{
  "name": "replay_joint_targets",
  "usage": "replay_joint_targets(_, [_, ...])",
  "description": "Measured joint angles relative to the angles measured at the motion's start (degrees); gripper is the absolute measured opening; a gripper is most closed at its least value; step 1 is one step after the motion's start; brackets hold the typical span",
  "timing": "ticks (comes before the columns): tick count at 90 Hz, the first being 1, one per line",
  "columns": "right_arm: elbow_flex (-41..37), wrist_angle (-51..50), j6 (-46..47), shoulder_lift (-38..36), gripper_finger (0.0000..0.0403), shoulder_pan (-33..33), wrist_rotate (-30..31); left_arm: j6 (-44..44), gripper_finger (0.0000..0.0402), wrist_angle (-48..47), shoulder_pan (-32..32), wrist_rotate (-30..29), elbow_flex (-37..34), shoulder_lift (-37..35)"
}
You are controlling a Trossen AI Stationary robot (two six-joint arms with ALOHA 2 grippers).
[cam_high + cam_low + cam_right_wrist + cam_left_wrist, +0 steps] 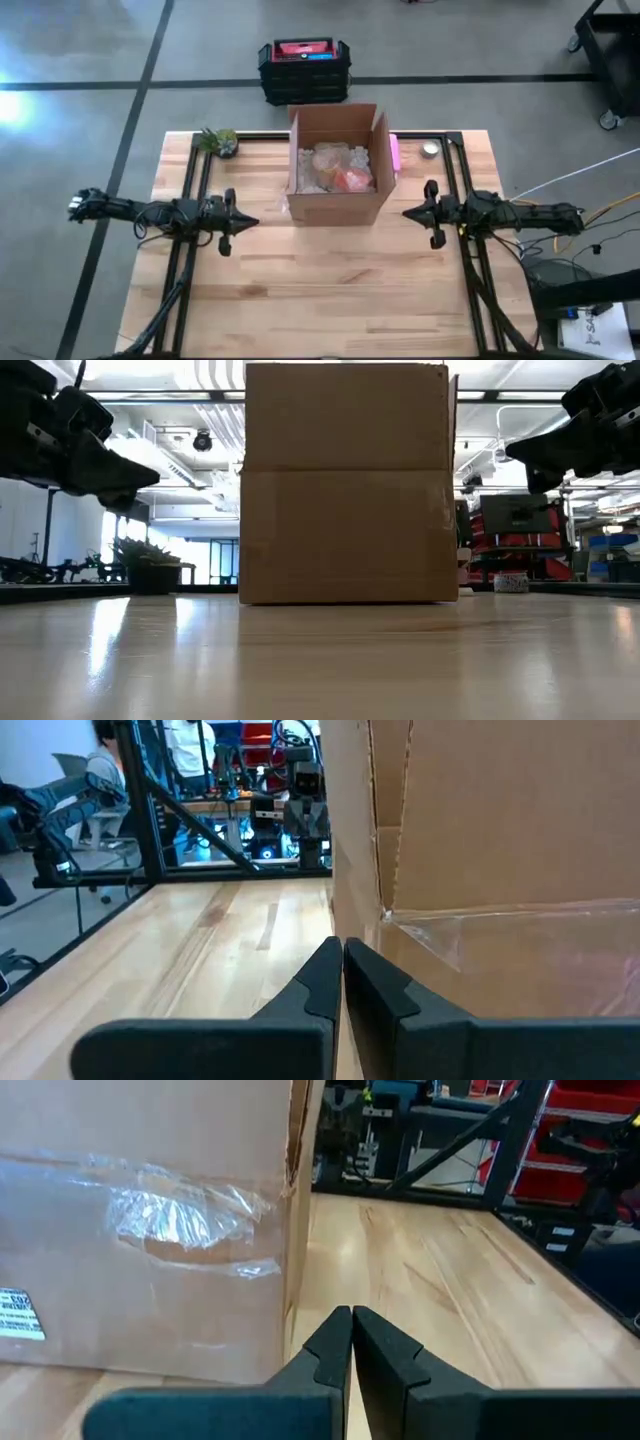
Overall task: Wrap mug
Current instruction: Return to Home Position
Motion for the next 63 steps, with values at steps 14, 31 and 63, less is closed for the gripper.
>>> replay_joint_targets(14, [-0.01, 0.0, 0.0, 0.0, 0.0, 0.0, 0.01, 0.0, 0.0, 0.01, -0.02, 0.02, 0.0, 1.36])
replay_joint_targets(31, [-0.01, 0.0, 0.0, 0.0, 0.0, 0.0, 0.02, 0.0, 0.0, -0.01, 0.0, 0.02, 0.0, 2.74])
replay_joint_targets(63, [-0.01, 0.0, 0.0, 0.0, 0.0, 0.0, -0.01, 0.0, 0.0, -0.06, -0.01, 0.02, -0.01, 4.56])
